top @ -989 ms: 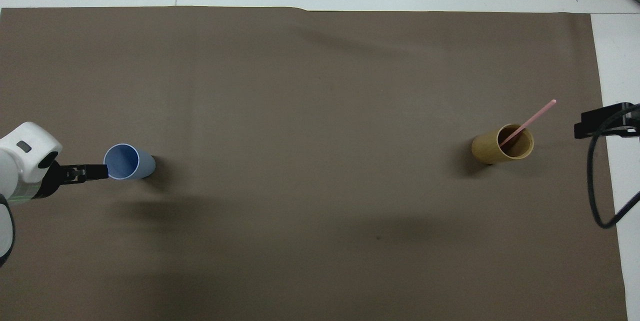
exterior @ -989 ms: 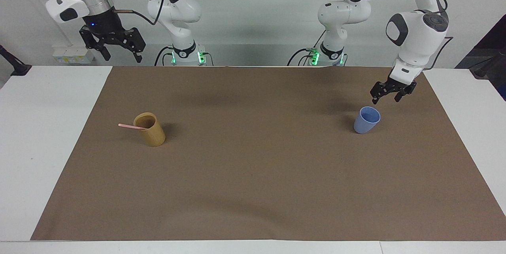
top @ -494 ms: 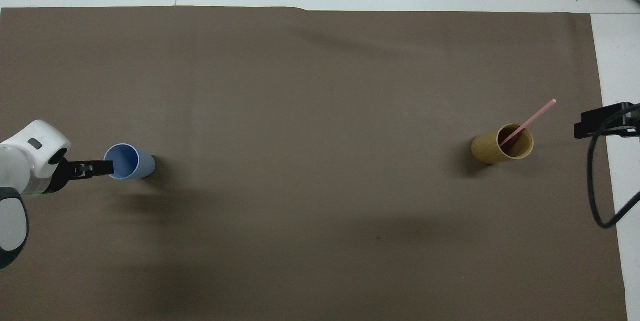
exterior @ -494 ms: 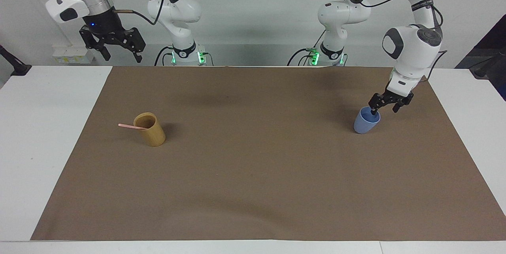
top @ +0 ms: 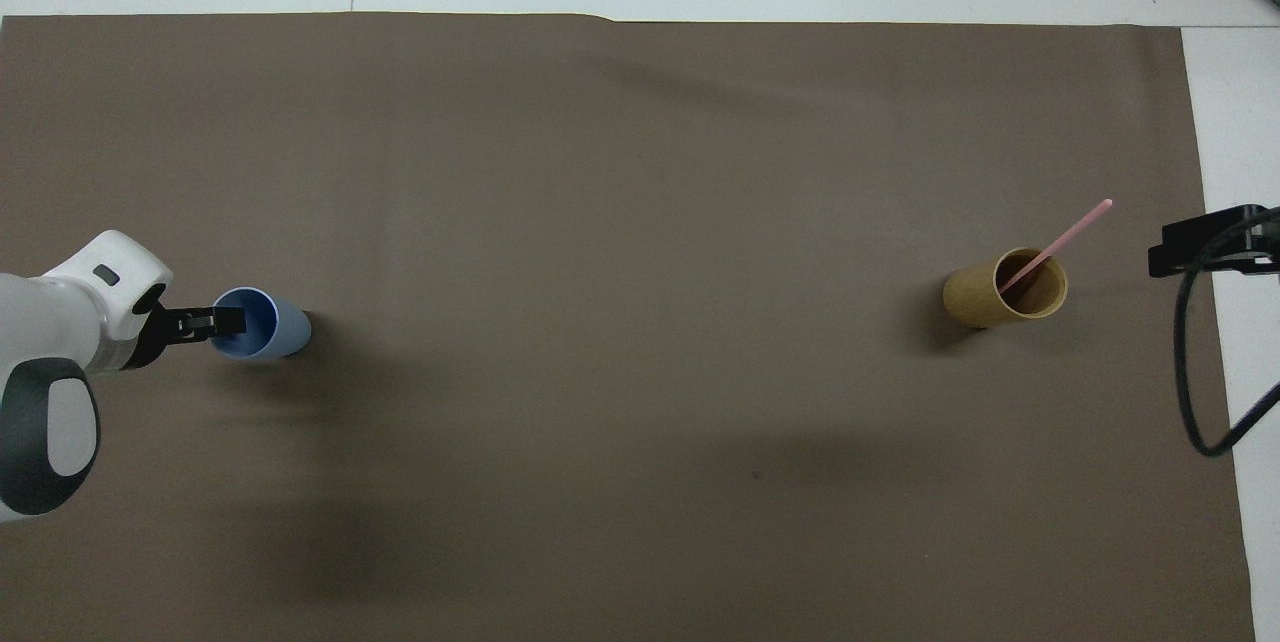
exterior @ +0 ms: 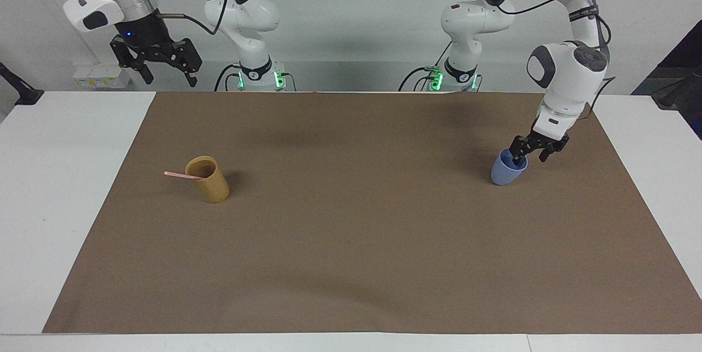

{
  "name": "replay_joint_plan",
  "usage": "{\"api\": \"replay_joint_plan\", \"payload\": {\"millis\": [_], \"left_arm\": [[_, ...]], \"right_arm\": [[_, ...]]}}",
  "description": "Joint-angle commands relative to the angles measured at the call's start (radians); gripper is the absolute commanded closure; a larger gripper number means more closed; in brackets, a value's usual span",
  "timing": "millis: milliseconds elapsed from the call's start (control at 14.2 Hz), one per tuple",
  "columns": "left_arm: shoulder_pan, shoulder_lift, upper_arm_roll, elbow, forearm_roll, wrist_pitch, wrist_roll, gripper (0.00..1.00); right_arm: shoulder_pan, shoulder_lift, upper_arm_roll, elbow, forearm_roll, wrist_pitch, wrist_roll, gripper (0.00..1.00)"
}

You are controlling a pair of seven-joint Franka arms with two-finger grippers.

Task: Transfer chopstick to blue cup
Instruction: 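Reach the left gripper to the light blue cup and grasp it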

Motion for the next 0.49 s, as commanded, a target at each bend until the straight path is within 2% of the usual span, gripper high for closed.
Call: {"api": "replay_joint_plan", "payload": {"millis": [0,141,282,353,424], "left_arm": [[-0.006,-0.008,0.003,-0.003,0.012,-0.026,-0.008,0.53],[-0.006,-0.008,0.003,0.0,0.011,-0.051,-0.009,0.68],[-0.006,-0.013,0.001,0.001,0.009,-0.068,-0.022,0.75],[-0.007,-0.019,0.0,0.024,0.009,-0.097,-0.028,0.86],[-0.007,-0.019,-0.002,0.049,0.006,-0.14,-0.029,0.9]], "right_arm": [[-0.014,-0.012,0.004,-0.011,0.019,0.002,-0.006,0.0],[-0.014,-0.012,0.004,-0.011,0.019,0.002,-0.006,0.0],[-0.014,-0.012,0.004,-0.011,0.019,0.002,-0.006,0.0],[-0.014,-0.012,0.004,-0.011,0.019,0.002,-0.006,0.0],[-0.014,-0.012,0.004,-0.011,0.019,0.002,-0.006,0.0]]}}
